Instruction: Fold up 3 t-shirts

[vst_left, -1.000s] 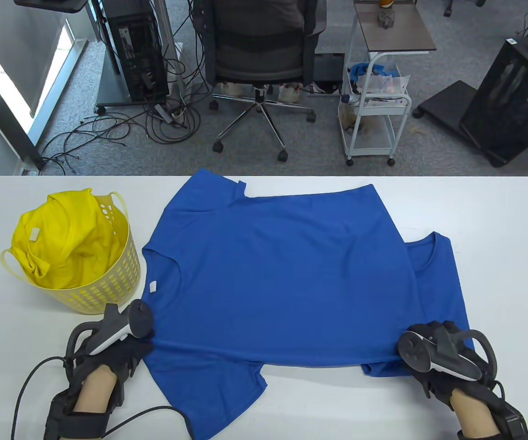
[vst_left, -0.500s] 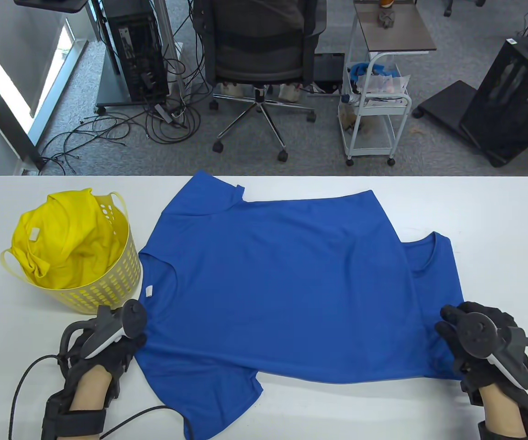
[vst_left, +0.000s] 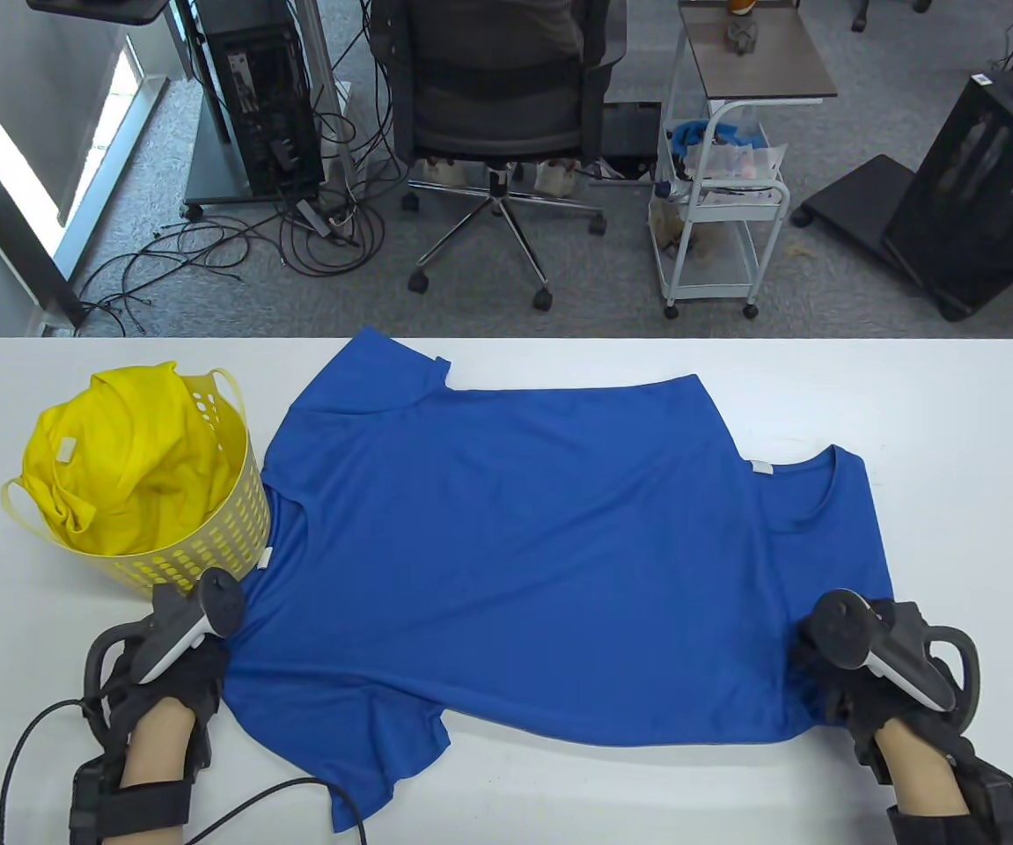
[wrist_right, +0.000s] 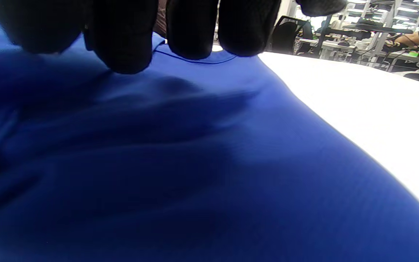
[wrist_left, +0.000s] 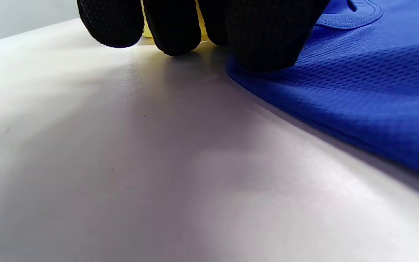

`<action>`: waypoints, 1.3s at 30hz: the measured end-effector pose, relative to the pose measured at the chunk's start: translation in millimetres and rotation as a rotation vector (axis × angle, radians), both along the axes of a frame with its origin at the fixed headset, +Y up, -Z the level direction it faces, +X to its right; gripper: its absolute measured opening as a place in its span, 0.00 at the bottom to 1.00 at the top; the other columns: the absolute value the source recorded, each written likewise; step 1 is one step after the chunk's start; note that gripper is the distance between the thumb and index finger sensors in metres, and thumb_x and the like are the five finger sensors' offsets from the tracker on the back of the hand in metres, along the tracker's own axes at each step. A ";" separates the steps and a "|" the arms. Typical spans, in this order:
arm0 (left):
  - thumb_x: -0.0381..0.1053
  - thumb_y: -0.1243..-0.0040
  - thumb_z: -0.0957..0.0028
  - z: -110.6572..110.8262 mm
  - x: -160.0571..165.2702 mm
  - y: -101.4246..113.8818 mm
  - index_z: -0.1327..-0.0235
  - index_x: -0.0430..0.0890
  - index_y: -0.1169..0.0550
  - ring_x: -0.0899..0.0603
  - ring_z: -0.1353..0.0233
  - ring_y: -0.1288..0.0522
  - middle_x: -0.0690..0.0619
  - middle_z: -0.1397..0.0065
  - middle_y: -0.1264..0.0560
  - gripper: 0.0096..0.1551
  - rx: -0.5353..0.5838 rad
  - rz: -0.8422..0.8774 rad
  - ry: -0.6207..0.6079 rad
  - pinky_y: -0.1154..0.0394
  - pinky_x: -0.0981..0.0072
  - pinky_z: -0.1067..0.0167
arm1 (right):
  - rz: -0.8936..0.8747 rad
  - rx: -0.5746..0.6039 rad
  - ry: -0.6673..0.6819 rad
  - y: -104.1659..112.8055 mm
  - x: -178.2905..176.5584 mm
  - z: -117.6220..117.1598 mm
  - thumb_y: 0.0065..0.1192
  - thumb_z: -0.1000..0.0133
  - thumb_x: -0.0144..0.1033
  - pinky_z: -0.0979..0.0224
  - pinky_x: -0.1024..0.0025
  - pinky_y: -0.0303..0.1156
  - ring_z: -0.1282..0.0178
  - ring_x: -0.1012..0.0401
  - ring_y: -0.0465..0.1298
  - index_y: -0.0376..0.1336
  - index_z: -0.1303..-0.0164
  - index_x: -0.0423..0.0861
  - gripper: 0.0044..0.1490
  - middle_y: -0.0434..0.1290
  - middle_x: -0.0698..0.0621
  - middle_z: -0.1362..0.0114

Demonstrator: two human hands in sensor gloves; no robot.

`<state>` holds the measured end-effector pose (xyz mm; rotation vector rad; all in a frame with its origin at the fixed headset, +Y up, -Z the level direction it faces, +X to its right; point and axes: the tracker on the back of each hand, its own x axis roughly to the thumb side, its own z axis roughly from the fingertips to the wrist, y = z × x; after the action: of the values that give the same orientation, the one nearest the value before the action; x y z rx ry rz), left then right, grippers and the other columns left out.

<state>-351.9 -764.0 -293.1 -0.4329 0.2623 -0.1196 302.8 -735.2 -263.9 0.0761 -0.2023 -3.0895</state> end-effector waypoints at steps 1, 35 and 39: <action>0.50 0.39 0.53 0.0 0.4 0.0 0.31 0.64 0.38 0.45 0.24 0.37 0.58 0.23 0.39 0.35 0.000 -0.002 -0.001 0.33 0.49 0.30 | 0.012 0.012 -0.001 0.0 -1.2 -0.2 0.66 0.55 0.53 0.24 0.32 0.53 0.26 0.44 0.66 0.70 0.44 0.56 0.28 0.66 0.48 0.26; 0.56 0.35 0.57 2.7 -12.1 5.6 0.38 0.67 0.28 0.46 0.28 0.29 0.59 0.27 0.29 0.30 0.101 0.044 -0.042 0.29 0.49 0.33 | 0.107 -0.062 0.051 -17.3 -13.1 -30.6 0.69 0.60 0.54 0.22 0.26 0.45 0.23 0.44 0.64 0.66 0.42 0.64 0.32 0.65 0.50 0.24; 0.57 0.34 0.58 1.2 -12.5 1.6 0.38 0.68 0.29 0.46 0.28 0.30 0.59 0.26 0.31 0.31 0.078 0.028 -0.033 0.29 0.49 0.33 | 0.185 -0.056 0.064 -18.3 -22.9 -32.6 0.70 0.60 0.52 0.22 0.27 0.47 0.24 0.45 0.66 0.65 0.45 0.65 0.31 0.66 0.51 0.25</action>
<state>-364.5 -762.4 -292.0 -0.3569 0.2279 -0.0891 279.9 -753.6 -296.5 -0.0056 -0.2627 -2.8954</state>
